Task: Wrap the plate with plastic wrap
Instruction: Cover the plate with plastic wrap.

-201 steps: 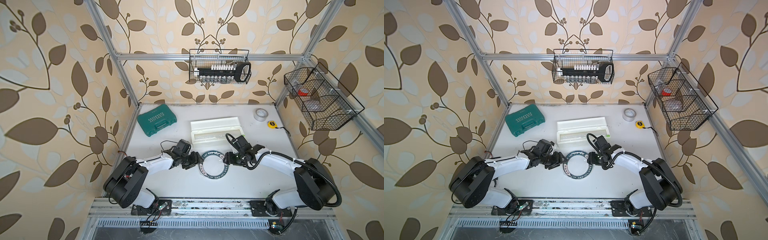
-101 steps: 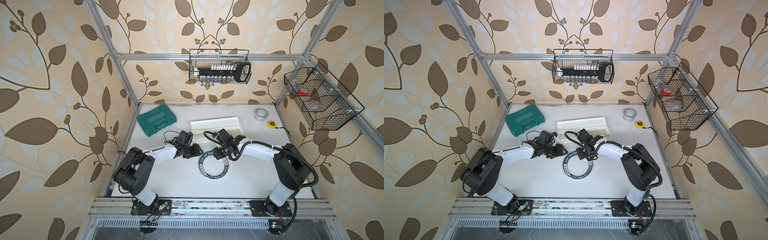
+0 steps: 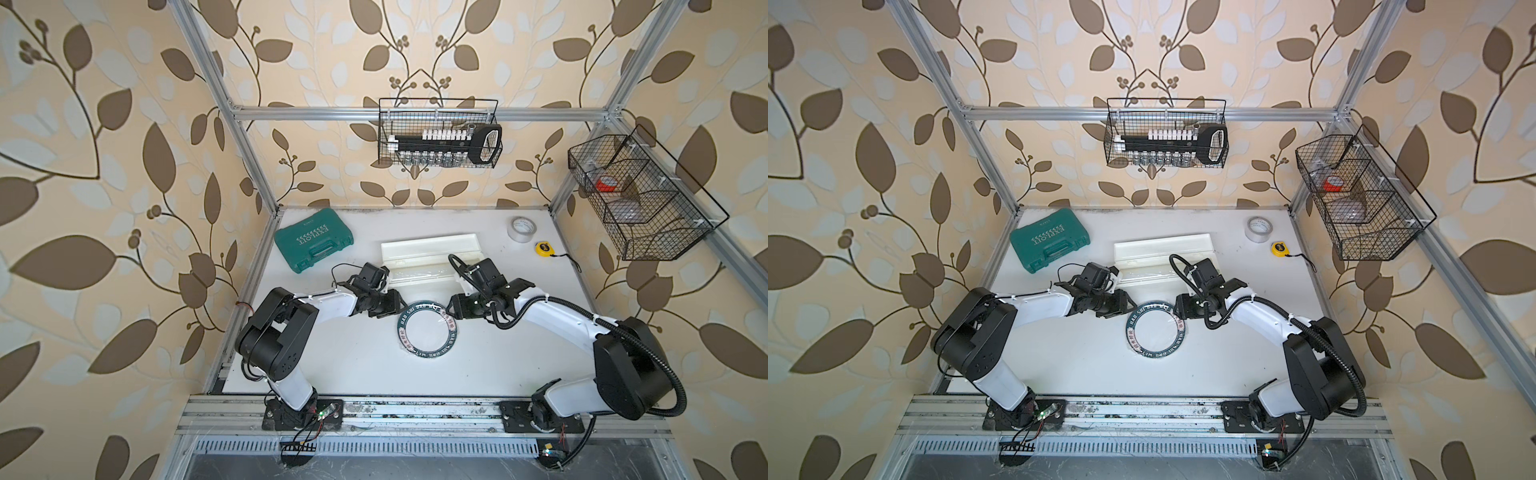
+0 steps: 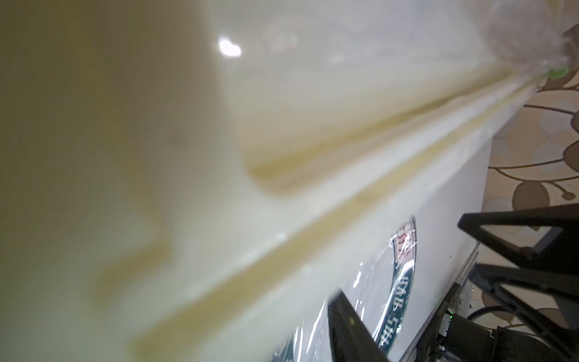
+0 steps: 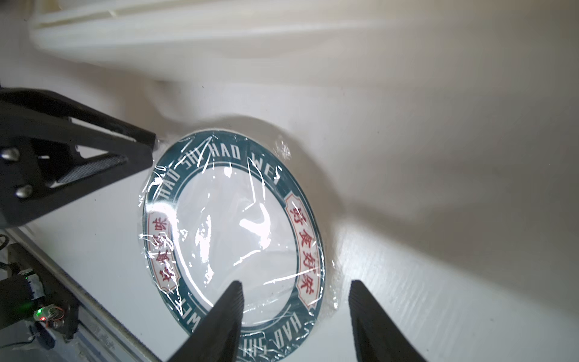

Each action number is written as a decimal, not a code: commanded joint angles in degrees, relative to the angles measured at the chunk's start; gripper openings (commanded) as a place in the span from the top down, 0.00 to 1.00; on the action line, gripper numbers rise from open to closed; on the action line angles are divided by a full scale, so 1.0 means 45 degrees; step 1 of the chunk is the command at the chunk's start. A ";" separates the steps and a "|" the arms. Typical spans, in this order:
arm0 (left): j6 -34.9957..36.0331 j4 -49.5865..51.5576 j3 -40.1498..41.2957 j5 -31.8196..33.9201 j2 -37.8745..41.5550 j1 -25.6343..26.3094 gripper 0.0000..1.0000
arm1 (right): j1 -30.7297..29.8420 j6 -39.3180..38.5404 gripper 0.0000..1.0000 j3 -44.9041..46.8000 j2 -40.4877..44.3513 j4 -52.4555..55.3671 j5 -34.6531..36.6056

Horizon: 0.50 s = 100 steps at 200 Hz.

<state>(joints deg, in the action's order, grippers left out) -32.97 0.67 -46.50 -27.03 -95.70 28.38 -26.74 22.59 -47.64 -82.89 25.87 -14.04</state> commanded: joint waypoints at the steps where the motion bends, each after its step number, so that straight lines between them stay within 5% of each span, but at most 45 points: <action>1: 0.0043 -0.0175 -0.0120 -0.0540 -0.0462 0.0060 0.64 | 0.0110 0.0612 0.46 0.0439 0.0008 -0.0393 -0.1114; 51: -0.0193 -0.0492 0.0264 -0.0615 -0.0536 -0.0018 0.88 | 0.0315 0.1024 0.56 0.1197 -0.0522 -0.1517 -0.1601; 100: -0.0120 -0.0451 0.1023 -0.0218 -0.0095 -0.0461 1.00 | 0.0515 0.1010 0.67 0.1350 -0.0621 -0.1720 -0.1528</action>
<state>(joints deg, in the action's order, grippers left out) -33.04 -5.43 -44.73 -27.99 -96.82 27.62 -24.88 26.96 -42.59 -84.95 19.46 -20.05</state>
